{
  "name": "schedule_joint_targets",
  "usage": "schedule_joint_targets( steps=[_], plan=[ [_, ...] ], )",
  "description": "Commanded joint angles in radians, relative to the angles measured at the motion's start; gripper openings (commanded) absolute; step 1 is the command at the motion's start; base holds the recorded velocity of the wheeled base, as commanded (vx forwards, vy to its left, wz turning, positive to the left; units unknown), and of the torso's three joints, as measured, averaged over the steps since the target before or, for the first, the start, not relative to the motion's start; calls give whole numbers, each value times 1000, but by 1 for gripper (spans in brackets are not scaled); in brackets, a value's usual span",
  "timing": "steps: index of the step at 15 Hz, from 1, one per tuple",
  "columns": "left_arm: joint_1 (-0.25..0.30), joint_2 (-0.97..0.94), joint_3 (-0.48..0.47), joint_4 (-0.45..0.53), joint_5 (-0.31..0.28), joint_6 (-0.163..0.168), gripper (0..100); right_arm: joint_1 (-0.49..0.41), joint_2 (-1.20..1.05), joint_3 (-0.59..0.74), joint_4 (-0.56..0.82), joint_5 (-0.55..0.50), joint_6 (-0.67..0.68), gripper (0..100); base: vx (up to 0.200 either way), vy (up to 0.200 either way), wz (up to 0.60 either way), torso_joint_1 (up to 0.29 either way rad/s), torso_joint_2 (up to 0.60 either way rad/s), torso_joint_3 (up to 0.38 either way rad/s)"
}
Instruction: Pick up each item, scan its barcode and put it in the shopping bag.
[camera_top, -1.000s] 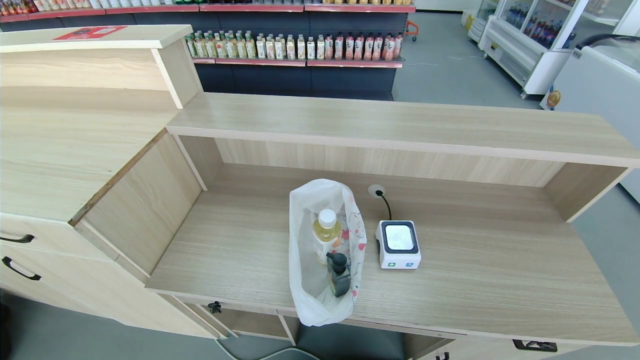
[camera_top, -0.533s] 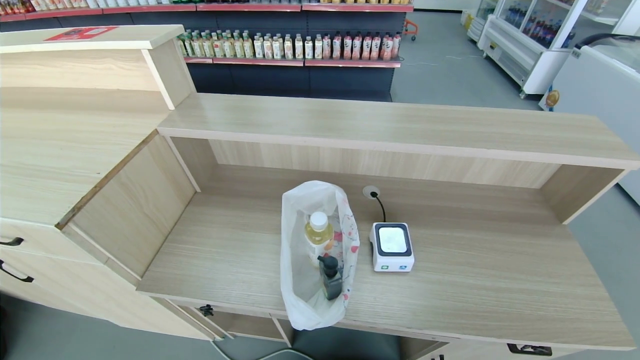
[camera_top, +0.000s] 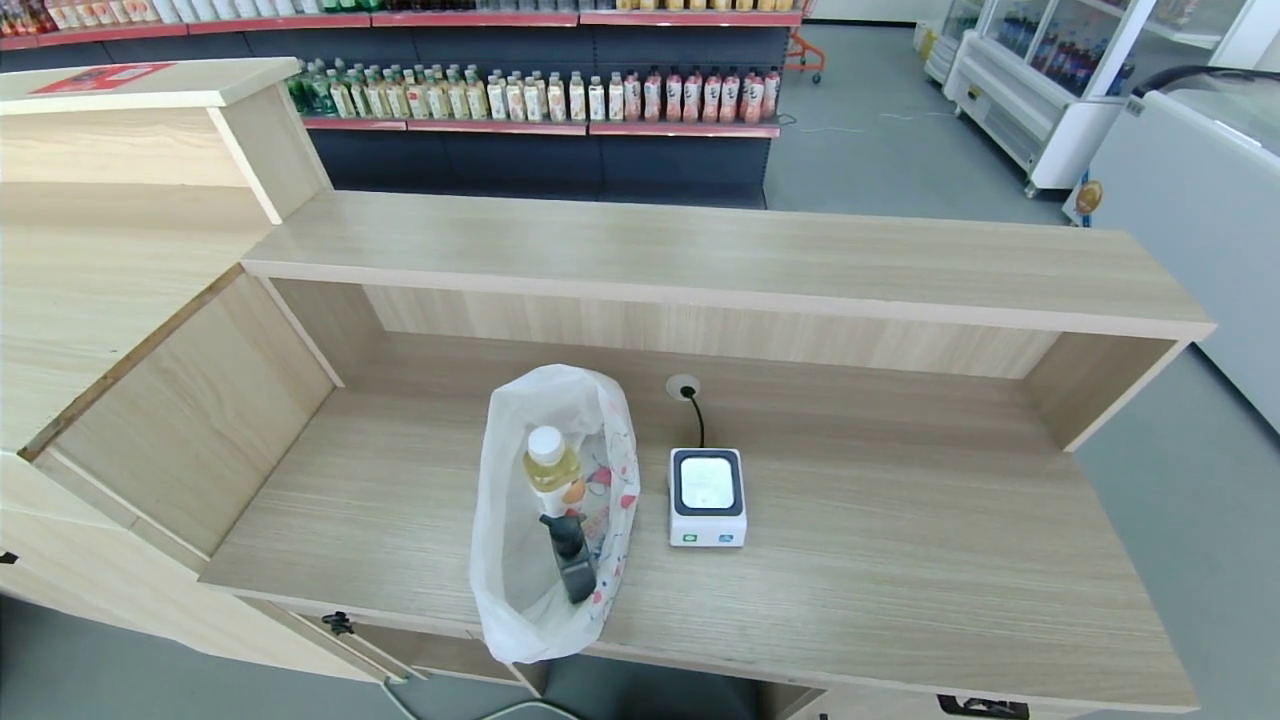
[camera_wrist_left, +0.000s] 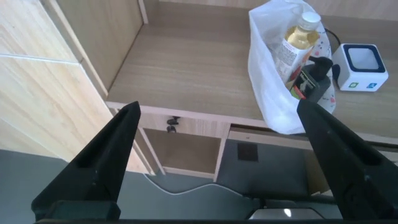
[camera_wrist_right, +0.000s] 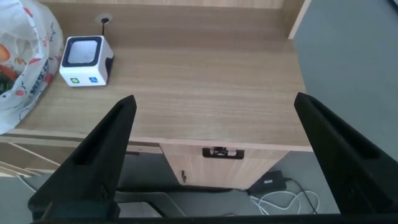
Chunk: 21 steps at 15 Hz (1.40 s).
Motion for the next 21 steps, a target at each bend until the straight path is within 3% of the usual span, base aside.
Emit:
schedule_joint_targets(
  steps=[1,7,11,12,21],
  plan=[
    [-2,11,0,0,0,1,100,-2,3,0,0,0,-1,100,200,0,0,2,2,2],
    [-2,-1,0,-2,0,-2,100,-2,3,0,0,1,-11,100,200,33,0,-1,1,1],
    [-2,-1,0,0,0,-2,100,-2,3,0,0,1,-11,100,0,0,0,0,0,0],
    [-2,-1,0,0,0,-3,100,-2,3,0,0,1,-10,0,0,0,0,0,0,0],
    [-2,-1,0,0,0,-3,100,-2,3,0,0,-3,27,0,0,0,0,0,0,0]
  ],
)
